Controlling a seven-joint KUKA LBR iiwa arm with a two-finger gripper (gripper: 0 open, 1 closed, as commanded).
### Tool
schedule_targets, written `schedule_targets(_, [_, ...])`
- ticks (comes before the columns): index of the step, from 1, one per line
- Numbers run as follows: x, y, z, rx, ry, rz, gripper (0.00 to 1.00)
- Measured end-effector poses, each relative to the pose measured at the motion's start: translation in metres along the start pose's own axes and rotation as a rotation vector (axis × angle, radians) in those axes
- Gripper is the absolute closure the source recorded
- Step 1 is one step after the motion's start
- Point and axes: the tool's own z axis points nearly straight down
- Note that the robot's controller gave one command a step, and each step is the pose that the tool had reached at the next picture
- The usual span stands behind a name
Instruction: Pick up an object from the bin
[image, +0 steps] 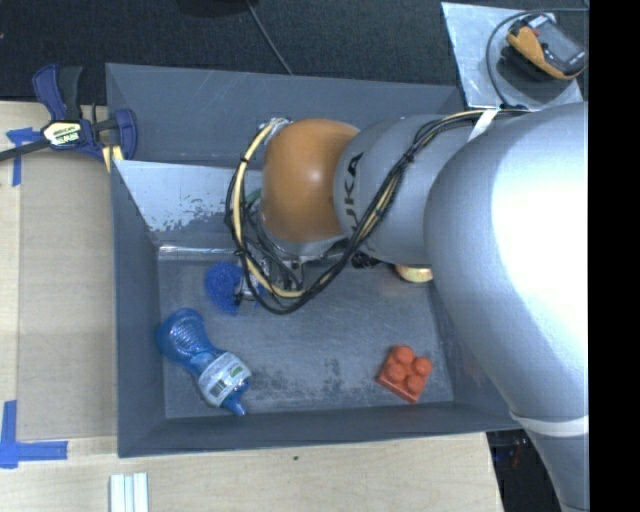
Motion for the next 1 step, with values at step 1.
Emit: schedule_targets(1, [0.0,0.0,-0.0002,0.0,0.0,0.0,1.0])
